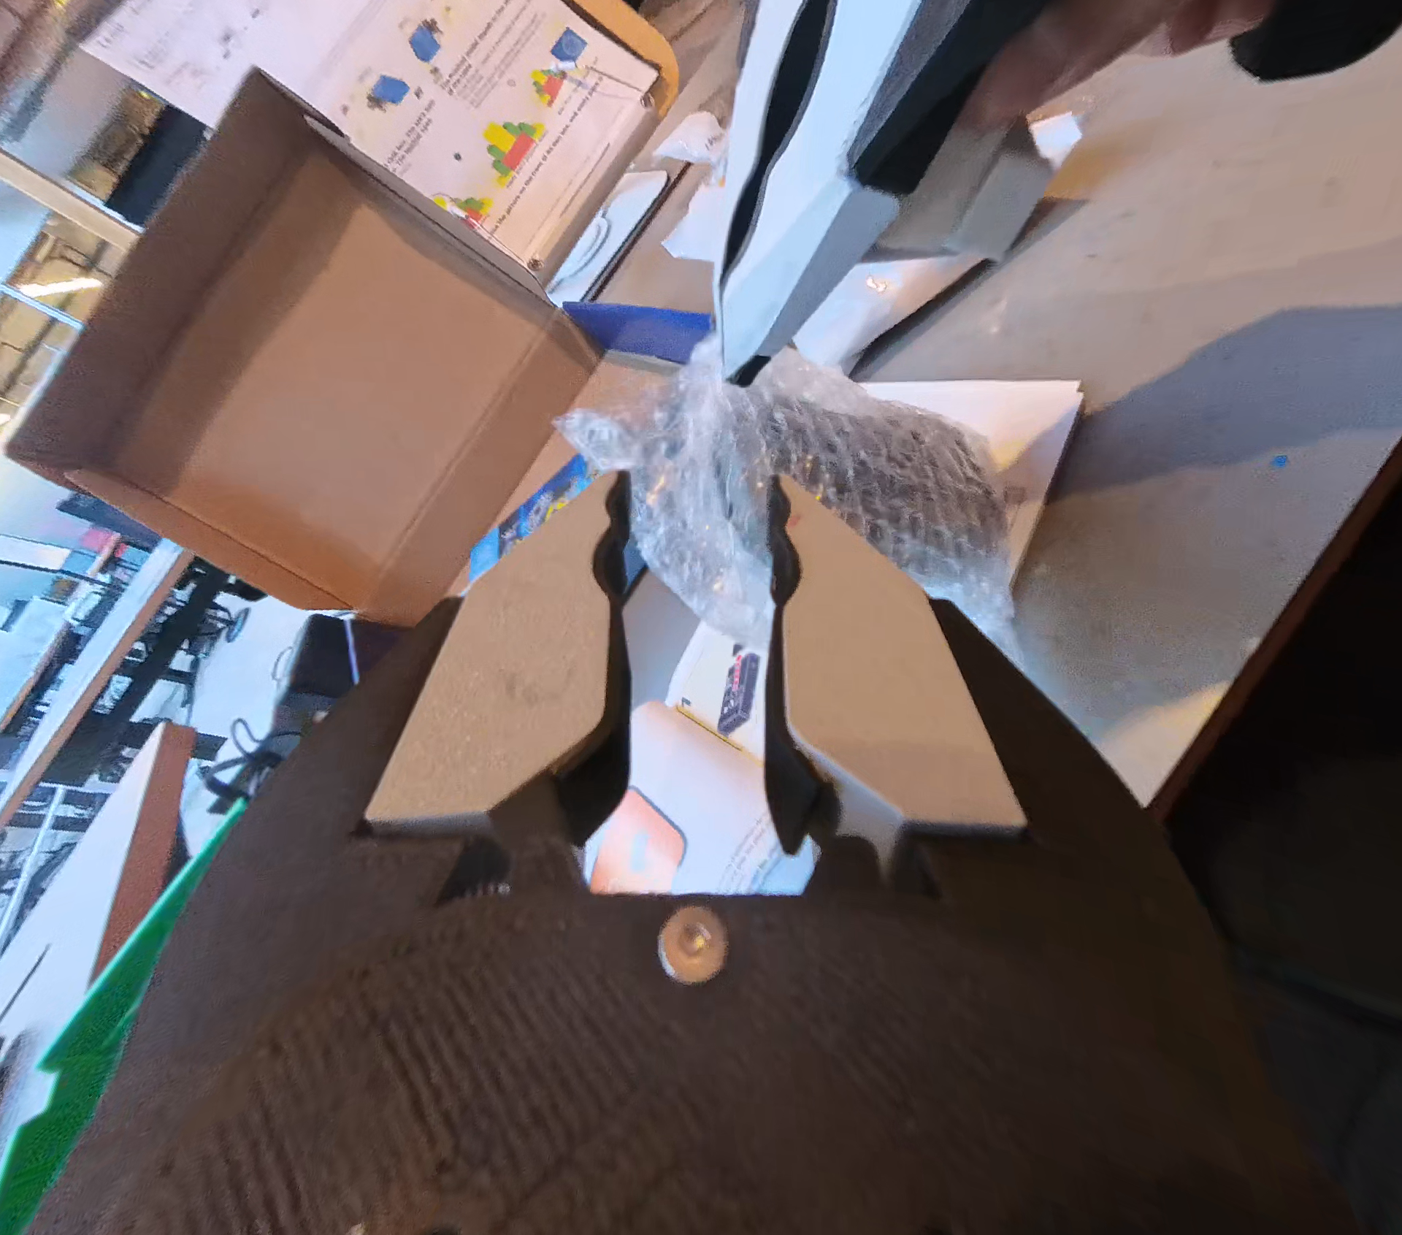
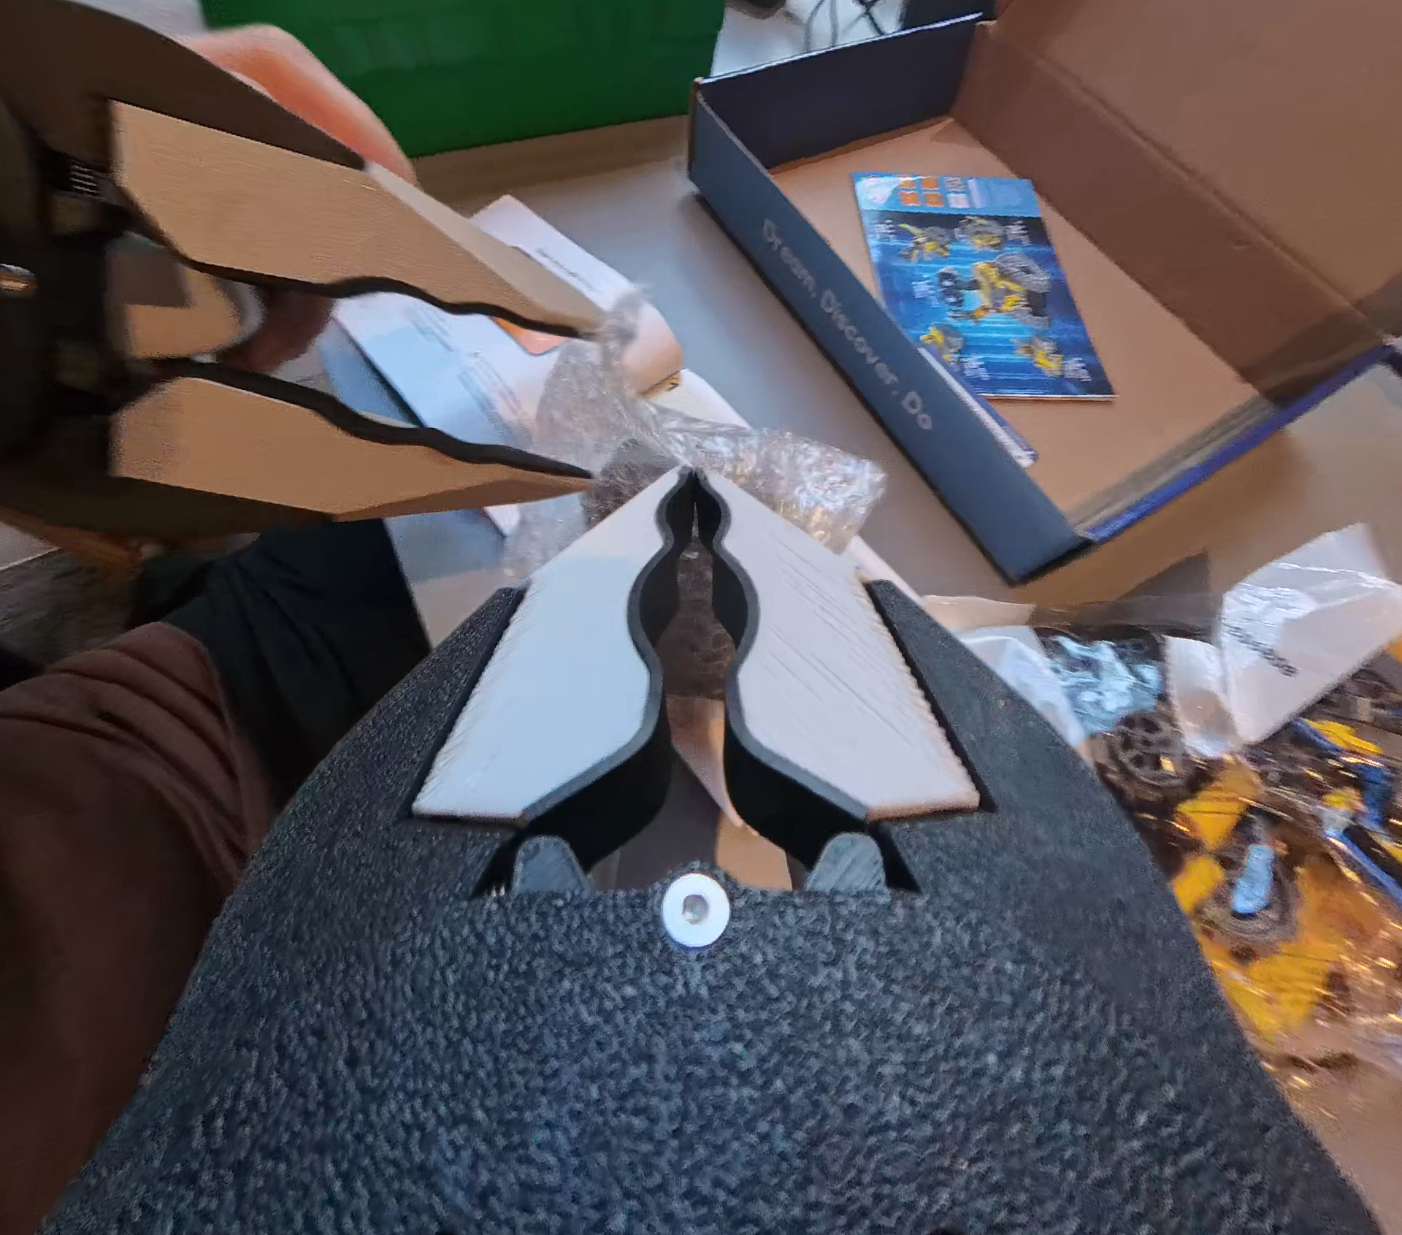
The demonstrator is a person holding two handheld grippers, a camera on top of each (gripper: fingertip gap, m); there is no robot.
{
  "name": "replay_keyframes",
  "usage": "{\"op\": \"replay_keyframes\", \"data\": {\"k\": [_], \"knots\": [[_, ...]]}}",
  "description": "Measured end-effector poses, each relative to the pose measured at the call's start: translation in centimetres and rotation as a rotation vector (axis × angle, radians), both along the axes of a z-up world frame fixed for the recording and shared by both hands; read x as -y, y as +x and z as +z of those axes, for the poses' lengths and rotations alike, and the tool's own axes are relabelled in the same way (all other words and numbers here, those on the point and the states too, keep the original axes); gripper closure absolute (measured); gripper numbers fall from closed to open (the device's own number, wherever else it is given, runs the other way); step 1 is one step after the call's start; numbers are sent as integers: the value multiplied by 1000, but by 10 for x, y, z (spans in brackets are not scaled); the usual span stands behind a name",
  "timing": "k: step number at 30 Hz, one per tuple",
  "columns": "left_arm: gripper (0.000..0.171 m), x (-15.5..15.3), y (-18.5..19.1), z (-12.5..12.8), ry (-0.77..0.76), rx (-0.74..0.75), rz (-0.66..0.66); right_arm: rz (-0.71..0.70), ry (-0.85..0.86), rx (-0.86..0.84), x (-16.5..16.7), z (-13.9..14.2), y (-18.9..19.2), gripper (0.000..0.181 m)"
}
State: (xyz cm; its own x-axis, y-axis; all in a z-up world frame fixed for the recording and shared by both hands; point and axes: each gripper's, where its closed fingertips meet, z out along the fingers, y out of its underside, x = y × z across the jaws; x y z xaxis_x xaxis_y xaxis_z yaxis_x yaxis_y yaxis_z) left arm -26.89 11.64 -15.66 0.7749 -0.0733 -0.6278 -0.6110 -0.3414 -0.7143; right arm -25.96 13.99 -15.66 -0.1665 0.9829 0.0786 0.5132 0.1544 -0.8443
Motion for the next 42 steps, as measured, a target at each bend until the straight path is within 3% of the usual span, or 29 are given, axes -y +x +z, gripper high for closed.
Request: {"op": "replay_keyframes", "data": {"k": [6, 20, 28, 35, 42], "knots": [[150, -2, -5, -14, -36, 9, -11, 45, -92, 29, 11, -3, 1, 181], [161, 7, 21, 10, -1, -113, -71, 3, -101, 24, -2, -3, 3, 181], [142, 4, 9, -2, -41, -112, -29, 48, -97, 32, 9, -4, 2, 181], [167, 4, 5, -1, -19, -206, -21, 31, -105, 28, 6, -5, 1, 181], [170, 2, 2, -5, -26, -223, -16, 48, -106, 28, 8, -5, 1, 181]]}}
